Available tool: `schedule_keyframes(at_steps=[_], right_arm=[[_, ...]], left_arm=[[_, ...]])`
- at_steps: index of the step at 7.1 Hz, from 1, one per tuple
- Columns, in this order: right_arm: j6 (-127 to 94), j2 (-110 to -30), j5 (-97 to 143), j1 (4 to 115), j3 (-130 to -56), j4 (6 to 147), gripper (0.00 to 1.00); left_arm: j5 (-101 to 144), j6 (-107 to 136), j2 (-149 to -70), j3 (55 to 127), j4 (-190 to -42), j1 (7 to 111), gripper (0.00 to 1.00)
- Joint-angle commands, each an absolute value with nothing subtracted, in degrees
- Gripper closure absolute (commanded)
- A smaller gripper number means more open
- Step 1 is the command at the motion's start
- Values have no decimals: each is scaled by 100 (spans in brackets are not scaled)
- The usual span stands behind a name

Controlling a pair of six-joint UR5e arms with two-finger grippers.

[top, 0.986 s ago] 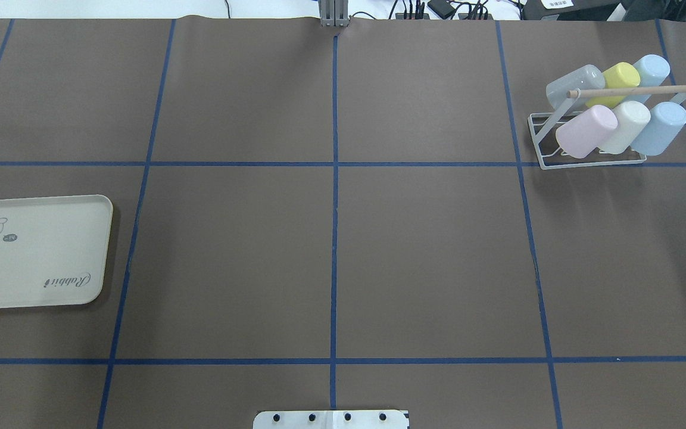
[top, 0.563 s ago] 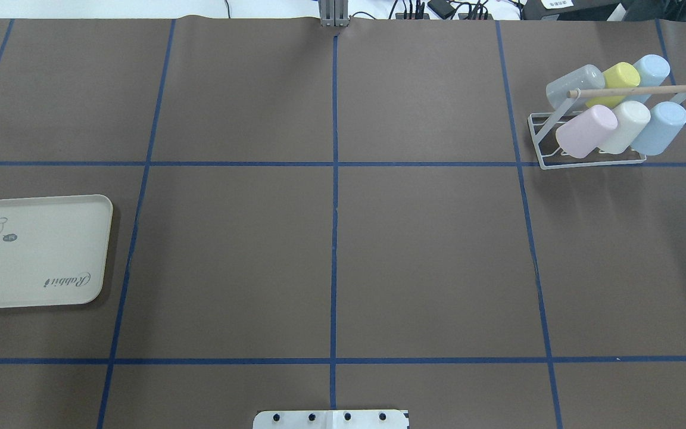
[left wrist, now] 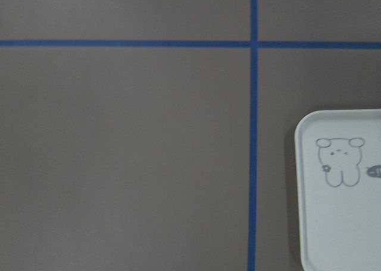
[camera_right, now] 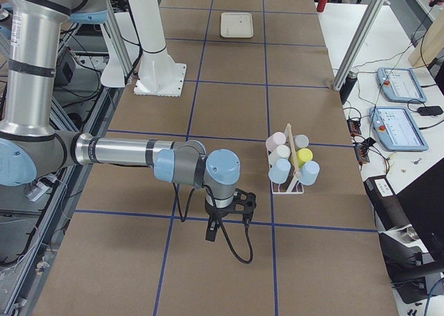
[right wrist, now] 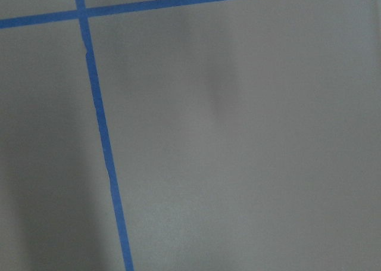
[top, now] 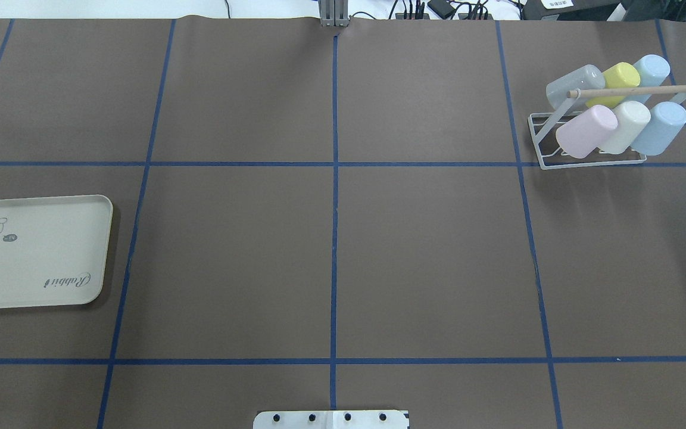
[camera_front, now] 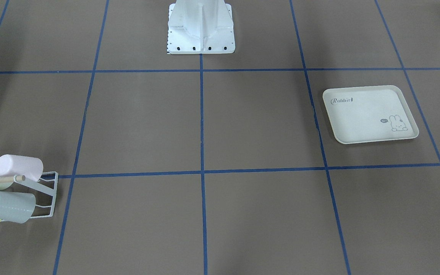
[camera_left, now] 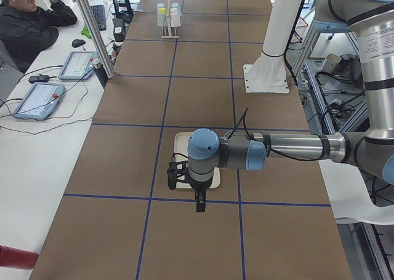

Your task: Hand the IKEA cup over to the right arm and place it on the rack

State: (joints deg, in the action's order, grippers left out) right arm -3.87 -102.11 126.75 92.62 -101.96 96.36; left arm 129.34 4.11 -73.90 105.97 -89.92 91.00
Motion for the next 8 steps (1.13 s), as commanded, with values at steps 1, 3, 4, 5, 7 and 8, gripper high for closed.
schedule_keyframes(at_steps=[1, 3, 4, 5, 7, 8], right_arm=[[-360, -10213, 12665, 9255, -10195, 9650, 0], [-369, -10222, 12665, 9255, -10047, 9659, 0], [-360, -10222, 12648, 9255, -10037, 9624, 0], [-352, -10239, 12647, 9255, -10055, 9598, 0], [-404, -10309, 12744, 9255, -10055, 9580, 0], [-352, -10344, 12675, 9255, -10011, 9589, 0]], left_arm=[[12919, 360, -7364, 10713, -8833, 9105, 0], [12946, 404, -7627, 10872, -8772, 9097, 0], [12885, 404, -7672, 10933, -8832, 9097, 0], [12920, 413, -7777, 11029, -8937, 9097, 0], [12964, 369, -7787, 11056, -9209, 9088, 0], [12981, 360, -7796, 10952, -9228, 9062, 0]])
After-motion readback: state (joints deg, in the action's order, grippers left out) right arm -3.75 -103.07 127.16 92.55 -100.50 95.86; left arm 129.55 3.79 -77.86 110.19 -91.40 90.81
